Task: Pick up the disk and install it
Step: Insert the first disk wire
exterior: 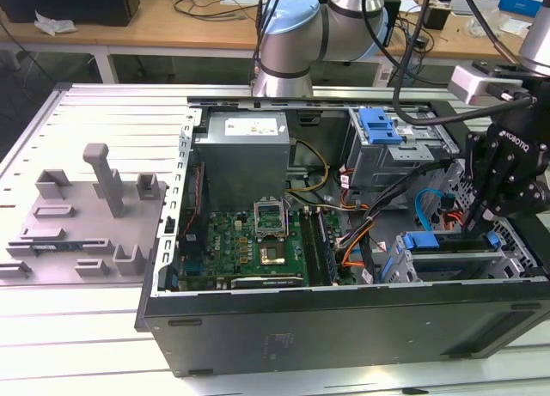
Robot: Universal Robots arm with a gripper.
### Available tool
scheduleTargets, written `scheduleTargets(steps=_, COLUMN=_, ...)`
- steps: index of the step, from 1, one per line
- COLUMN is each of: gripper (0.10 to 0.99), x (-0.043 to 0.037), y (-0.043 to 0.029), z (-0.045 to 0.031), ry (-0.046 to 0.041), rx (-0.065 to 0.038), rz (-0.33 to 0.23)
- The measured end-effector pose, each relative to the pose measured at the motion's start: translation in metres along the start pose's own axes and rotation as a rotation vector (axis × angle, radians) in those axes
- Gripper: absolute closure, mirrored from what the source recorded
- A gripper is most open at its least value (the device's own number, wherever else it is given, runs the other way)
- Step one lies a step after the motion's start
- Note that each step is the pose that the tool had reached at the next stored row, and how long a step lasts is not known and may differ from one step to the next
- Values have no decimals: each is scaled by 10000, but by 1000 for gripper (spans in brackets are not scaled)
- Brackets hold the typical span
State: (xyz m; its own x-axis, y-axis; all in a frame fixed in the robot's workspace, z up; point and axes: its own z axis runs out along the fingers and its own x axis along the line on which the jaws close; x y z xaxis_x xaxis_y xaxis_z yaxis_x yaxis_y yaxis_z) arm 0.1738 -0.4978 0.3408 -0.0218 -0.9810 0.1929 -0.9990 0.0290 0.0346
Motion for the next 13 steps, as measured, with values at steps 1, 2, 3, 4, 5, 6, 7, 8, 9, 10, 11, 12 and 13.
scheduleTargets(steps=1, gripper=918, x=-3, y=1, z=0, ry=1, rx=0, rz=-3)
scheduleTargets(steps=2, gripper=918, x=-3, y=2, z=1, ry=2, rx=0, rz=-4)
scheduleTargets(steps=3, gripper=918, x=-3, y=2, z=0, ry=3, rx=0, rz=-4)
scheduleTargets(steps=4, gripper=918, x=-4, y=2, z=1, ry=1, rx=0, rz=-5)
scheduleTargets(steps=5, gripper=918, x=-4, y=3, z=1, ry=2, rx=0, rz=-4)
scheduleTargets(steps=6, gripper=918, x=-4, y=2, z=2, ry=2, rx=0, rz=-4)
scheduleTargets(steps=7, gripper=918, x=-1, y=2, z=3, ry=1, rx=0, rz=-4)
scheduleTargets(steps=8, gripper=918, x=2, y=2, z=3, ry=3, rx=-2, rz=-4)
scheduleTargets(steps=9, gripper=918, x=4, y=2, z=3, ry=2, rx=-5, rz=-5)
scheduleTargets(steps=10, gripper=918, x=6, y=2, z=4, ry=1, rx=-7, rz=-6)
scheduleTargets(steps=11, gripper=918, x=7, y=2, z=4, ry=2, rx=-8, rz=-6)
scheduleTargets(steps=12, gripper=918, x=7, y=2, z=6, ry=3, rx=-8, rz=-6)
scheduleTargets(steps=13, gripper=918, x=6, y=2, z=9, ry=3, rx=-8, rz=-6)
